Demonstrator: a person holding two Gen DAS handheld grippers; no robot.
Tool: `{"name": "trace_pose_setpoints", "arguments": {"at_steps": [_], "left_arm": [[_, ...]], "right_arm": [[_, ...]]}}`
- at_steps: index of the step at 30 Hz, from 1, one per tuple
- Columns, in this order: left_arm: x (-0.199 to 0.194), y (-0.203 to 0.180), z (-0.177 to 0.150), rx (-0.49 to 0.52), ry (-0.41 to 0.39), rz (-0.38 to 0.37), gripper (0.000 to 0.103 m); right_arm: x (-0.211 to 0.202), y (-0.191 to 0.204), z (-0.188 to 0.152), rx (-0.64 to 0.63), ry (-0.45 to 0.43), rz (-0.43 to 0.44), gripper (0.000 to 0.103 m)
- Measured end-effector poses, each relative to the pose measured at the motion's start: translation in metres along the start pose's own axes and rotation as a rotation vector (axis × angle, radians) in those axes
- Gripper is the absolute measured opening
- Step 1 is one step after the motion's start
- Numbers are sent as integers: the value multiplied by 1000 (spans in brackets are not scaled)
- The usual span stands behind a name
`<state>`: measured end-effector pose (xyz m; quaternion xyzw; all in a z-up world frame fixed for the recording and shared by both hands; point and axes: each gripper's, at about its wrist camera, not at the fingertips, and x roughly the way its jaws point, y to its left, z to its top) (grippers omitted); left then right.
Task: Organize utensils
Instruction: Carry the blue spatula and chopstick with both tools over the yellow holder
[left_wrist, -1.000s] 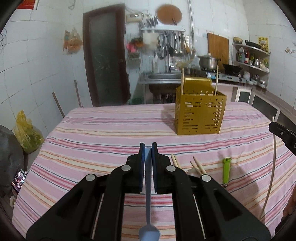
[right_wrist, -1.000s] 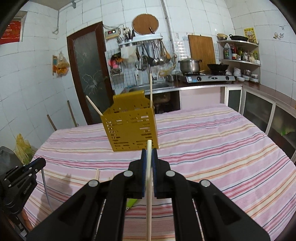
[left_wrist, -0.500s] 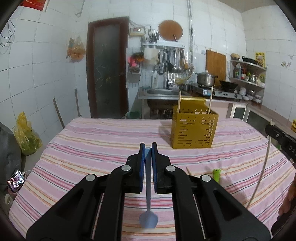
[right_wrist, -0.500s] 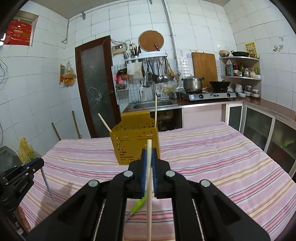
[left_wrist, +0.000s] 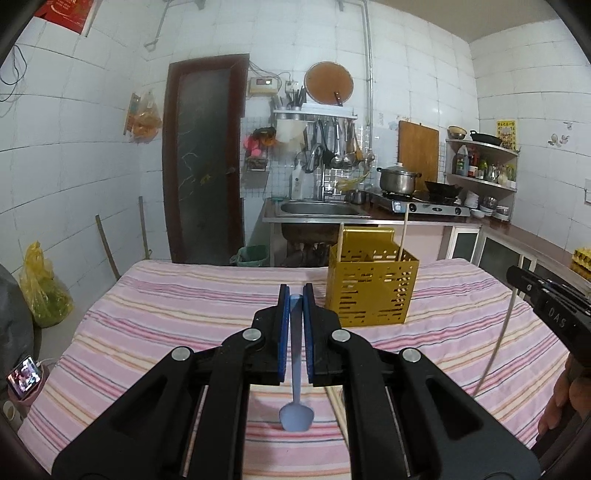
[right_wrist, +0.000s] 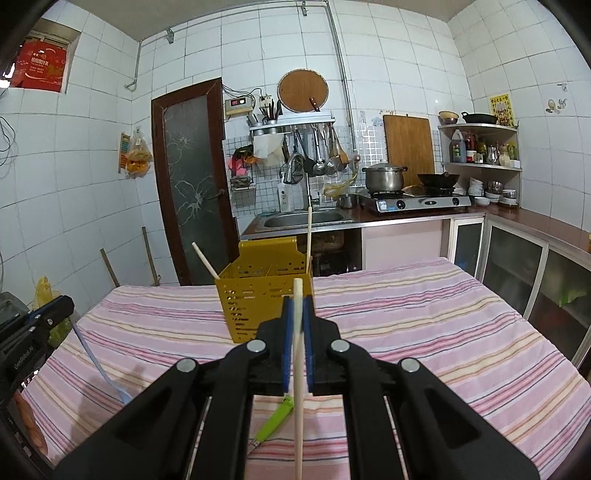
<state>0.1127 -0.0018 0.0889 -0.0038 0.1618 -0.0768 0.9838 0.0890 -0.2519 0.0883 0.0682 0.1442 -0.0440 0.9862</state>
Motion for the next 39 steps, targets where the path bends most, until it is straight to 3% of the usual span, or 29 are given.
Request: {"name": "trace_pose_setpoints", "arguments": {"at_steps": [12, 20, 26, 31, 39], "left_arm": [[21, -22, 36, 10, -57, -52, 6], [43, -48, 82, 14, -127, -106, 6], [75, -66, 122, -4, -172, -153, 6], [110, -79, 149, 5, -222, -140, 6], [189, -80, 140, -3, -193, -119, 6]], "right_arm": [[9, 3, 32, -33, -53, -47, 6], [29, 5, 80, -57, -121, -56, 6], [52, 5, 128, -57, -188, -51, 6], [78, 8, 164, -49, -234, -32, 6], [145, 16, 169, -6, -223, 12, 6]]}}
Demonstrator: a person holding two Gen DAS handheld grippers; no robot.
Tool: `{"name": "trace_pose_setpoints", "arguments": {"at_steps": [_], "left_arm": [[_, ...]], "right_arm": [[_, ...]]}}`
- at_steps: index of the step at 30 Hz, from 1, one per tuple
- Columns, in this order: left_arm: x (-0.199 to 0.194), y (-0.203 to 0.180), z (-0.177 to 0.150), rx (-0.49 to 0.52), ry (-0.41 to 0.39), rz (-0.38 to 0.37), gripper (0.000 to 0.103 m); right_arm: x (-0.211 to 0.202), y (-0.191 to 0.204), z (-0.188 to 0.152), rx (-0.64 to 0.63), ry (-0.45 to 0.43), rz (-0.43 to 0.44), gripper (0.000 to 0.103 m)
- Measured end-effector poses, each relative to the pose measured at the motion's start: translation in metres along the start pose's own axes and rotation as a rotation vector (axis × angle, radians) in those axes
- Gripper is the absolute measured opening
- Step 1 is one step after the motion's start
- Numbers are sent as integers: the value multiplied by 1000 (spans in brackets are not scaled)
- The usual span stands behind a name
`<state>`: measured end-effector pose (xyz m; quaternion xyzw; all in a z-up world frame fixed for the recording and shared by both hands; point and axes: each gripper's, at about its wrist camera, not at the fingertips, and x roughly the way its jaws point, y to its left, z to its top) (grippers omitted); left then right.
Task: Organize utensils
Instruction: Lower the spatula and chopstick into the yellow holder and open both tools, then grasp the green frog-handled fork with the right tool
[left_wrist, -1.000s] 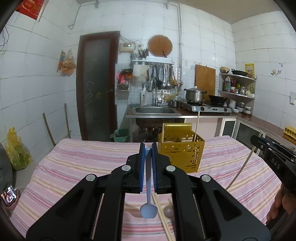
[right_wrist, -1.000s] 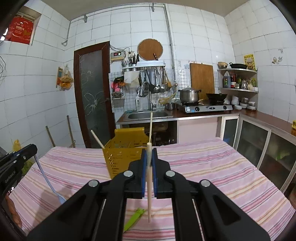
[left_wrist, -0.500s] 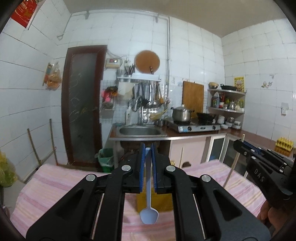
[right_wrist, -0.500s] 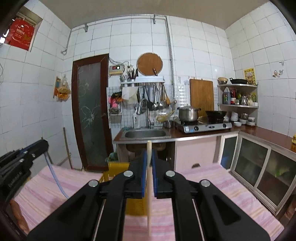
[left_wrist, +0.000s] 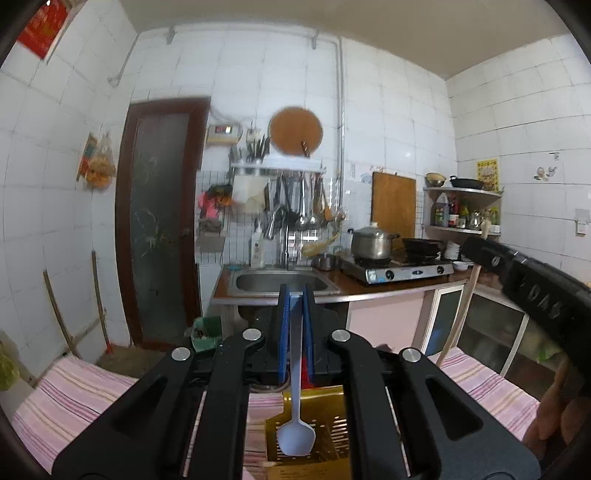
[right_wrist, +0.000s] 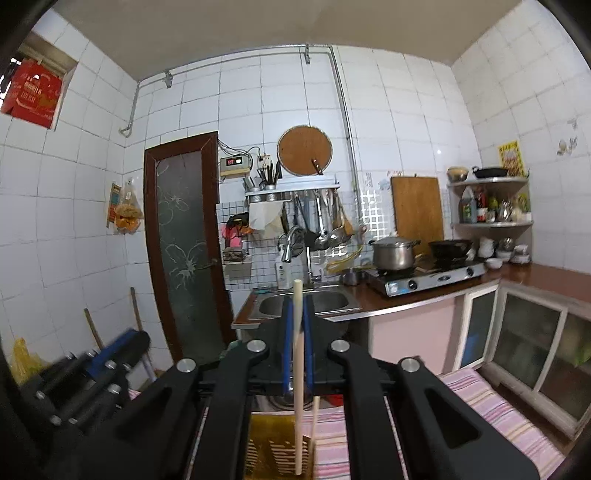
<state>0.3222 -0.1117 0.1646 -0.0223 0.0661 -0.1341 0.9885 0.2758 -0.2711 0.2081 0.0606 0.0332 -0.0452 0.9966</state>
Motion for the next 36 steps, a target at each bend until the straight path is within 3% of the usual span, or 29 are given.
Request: {"name": "trace_pose_setpoints", "arguments": {"at_steps": [5, 10, 12, 14, 16, 19, 25, 29, 36], "left_arm": [[40, 14, -33, -34, 81, 10, 6], [44, 18, -46, -9, 117, 40, 7], [35, 21, -38, -8, 128, 43, 27], [22, 26, -27, -32, 106, 54, 66], [-3, 31, -13, -49, 66, 65, 79], [-38, 36, 5, -51, 38, 76, 98], [-90, 48, 1, -6, 78, 122, 98], [-106, 60, -25, 2, 149, 157, 98], [-98, 91, -108, -57, 375, 222, 98]], "right_arm": [[34, 6, -36, -51, 63, -11, 6], [54, -10, -62, -16, 169, -7, 6], [53, -12, -61, -36, 197, -25, 7], [45, -14, -52, -53, 199, -56, 16], [32, -20, -42, -46, 193, -78, 64], [9, -31, -30, -40, 198, -121, 67], [-38, -44, -52, -28, 283, -183, 88], [-55, -41, -98, -28, 384, -203, 89], [-62, -33, -180, 7, 564, -229, 89]]}}
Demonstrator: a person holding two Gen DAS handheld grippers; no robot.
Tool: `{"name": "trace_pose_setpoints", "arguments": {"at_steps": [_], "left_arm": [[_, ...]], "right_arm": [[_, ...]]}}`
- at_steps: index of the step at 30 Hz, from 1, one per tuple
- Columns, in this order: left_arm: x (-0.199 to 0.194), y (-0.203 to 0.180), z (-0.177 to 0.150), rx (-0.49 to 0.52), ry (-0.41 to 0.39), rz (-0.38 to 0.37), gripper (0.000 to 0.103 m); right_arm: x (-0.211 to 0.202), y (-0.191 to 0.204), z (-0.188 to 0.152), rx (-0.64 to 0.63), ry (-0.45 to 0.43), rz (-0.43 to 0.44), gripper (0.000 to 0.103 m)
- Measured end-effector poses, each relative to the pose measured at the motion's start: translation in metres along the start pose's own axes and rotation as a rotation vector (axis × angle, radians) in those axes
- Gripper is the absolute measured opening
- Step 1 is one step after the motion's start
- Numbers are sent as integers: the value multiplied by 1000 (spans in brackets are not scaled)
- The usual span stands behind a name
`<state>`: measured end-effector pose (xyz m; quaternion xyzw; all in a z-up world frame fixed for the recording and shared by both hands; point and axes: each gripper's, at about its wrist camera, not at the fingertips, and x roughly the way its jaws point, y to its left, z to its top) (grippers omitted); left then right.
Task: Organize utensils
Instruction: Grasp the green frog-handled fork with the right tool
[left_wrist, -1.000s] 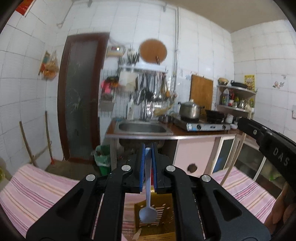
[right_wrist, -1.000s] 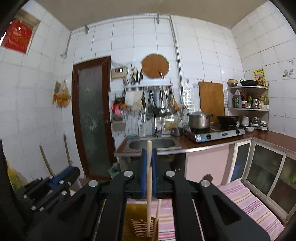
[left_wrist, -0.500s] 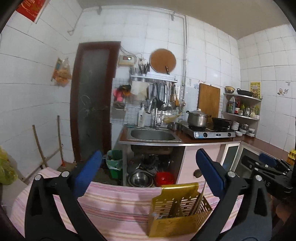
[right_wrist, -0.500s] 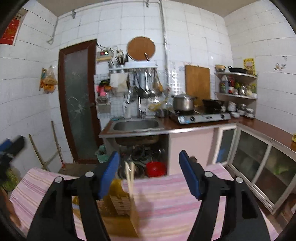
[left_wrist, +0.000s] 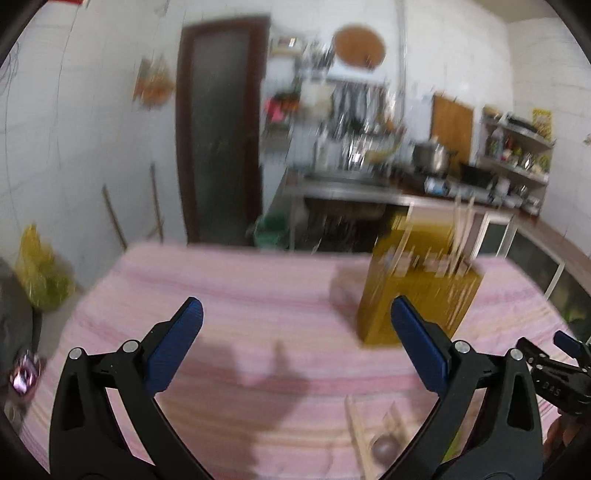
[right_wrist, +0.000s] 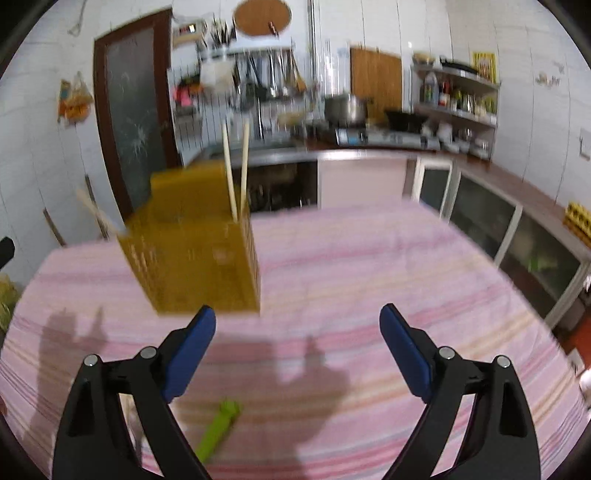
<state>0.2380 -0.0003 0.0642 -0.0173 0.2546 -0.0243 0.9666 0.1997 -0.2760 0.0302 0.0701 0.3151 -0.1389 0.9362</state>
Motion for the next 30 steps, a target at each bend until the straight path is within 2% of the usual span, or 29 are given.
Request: {"name": "trace_pose_setpoints", "arguments": {"at_steps": [3, 9, 11, 13, 16, 18, 20, 25, 30], "left_arm": [[21, 7, -28, -7, 84, 12, 98], [41, 10, -59, 19, 169, 34, 98], [42, 10, -64, 23, 180, 26, 98], [42, 10, -67, 29, 183, 23, 98], [40, 10, -71, 31, 192, 15, 98], [43, 8, -72, 28, 203, 10, 98], [45, 4, -72, 23, 223, -3, 98], [52, -3, -75, 7, 265, -22, 98], [65, -22, -83, 65, 314, -9, 98]], "right_arm": [[10, 6, -23, 6, 51, -13, 89], [26, 30, -52, -2, 150, -22, 86], [31, 40, -58, -9, 188, -14, 73], [35, 50, -63, -19, 223, -4, 53], [45, 58, -69, -11, 286, 9, 40], [47, 61, -69, -12, 297, 8, 37], [47, 65, -70, -31, 292, 18, 27], [49, 60, -69, -74, 291, 69, 24], [52, 41, -62, -120, 306, 120, 23]]}}
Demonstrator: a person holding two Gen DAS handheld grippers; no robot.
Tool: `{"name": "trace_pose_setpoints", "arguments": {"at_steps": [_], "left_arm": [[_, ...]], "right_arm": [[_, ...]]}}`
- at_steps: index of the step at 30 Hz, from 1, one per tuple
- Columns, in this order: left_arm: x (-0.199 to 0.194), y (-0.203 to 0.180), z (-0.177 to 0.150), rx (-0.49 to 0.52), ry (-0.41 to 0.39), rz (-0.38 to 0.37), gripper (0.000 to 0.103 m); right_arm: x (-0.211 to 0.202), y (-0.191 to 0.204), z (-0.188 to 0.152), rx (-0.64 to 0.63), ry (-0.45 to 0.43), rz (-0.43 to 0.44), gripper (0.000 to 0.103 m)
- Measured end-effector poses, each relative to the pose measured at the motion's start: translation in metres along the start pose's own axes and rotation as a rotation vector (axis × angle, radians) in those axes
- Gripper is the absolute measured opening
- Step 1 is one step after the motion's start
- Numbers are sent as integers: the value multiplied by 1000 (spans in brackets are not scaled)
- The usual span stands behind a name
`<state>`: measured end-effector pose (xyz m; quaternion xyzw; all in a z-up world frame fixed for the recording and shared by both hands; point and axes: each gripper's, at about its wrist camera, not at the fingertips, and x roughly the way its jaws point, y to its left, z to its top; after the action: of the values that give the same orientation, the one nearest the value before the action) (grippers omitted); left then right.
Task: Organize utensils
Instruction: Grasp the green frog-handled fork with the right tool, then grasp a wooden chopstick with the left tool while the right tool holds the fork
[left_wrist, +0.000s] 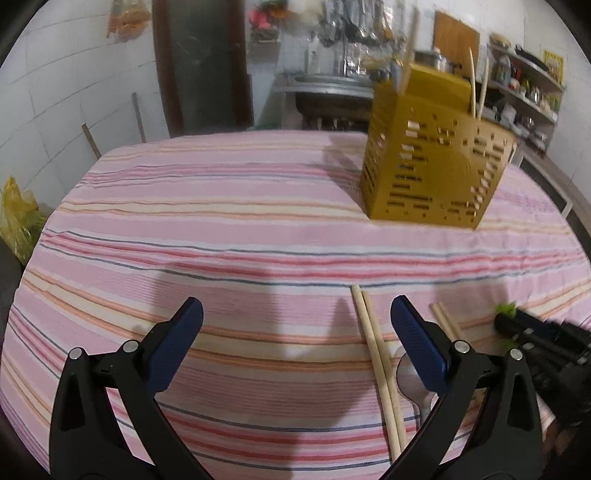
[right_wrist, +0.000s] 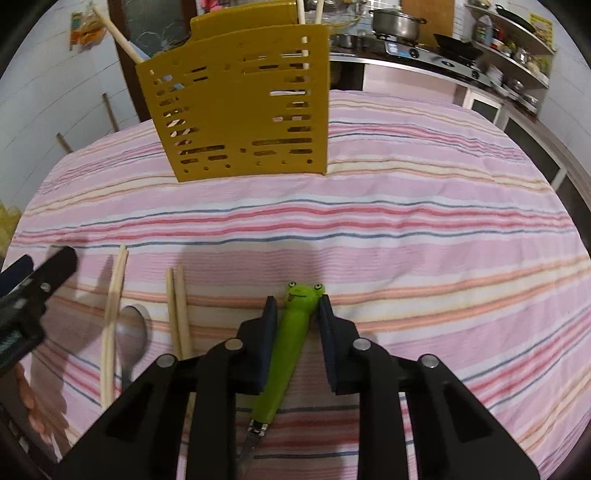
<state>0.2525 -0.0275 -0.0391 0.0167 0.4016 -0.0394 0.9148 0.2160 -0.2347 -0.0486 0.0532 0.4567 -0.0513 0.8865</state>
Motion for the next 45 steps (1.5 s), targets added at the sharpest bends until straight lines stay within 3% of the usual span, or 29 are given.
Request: {"name": "trace_pose_setpoints", "arguments": {"at_steps": [10, 21, 27, 29, 32, 40, 45], "left_arm": [[26, -7, -10, 2, 93, -8, 82], [27, -15, -12, 30, 88, 28, 82], [35, -35, -9, 68, 106, 33, 58], [35, -41, -8, 85, 108, 23, 43], [36, -46, -3, 88, 131, -2, 31], [43, -53, 12, 84, 191, -12, 21], [49, -47, 20, 51, 186, -40, 16]], "right_arm": [[-1, -35, 1, -47, 10, 21, 22], [1, -37, -1, -33, -5, 17, 21], [6, -36, 6, -1, 26, -5, 21], [6, -36, 7, 8, 33, -9, 21], [6, -37, 8, 22, 36, -5, 21], [7, -40, 7, 37, 27, 8, 20], [7, -42, 6, 51, 6, 16, 20]]}}
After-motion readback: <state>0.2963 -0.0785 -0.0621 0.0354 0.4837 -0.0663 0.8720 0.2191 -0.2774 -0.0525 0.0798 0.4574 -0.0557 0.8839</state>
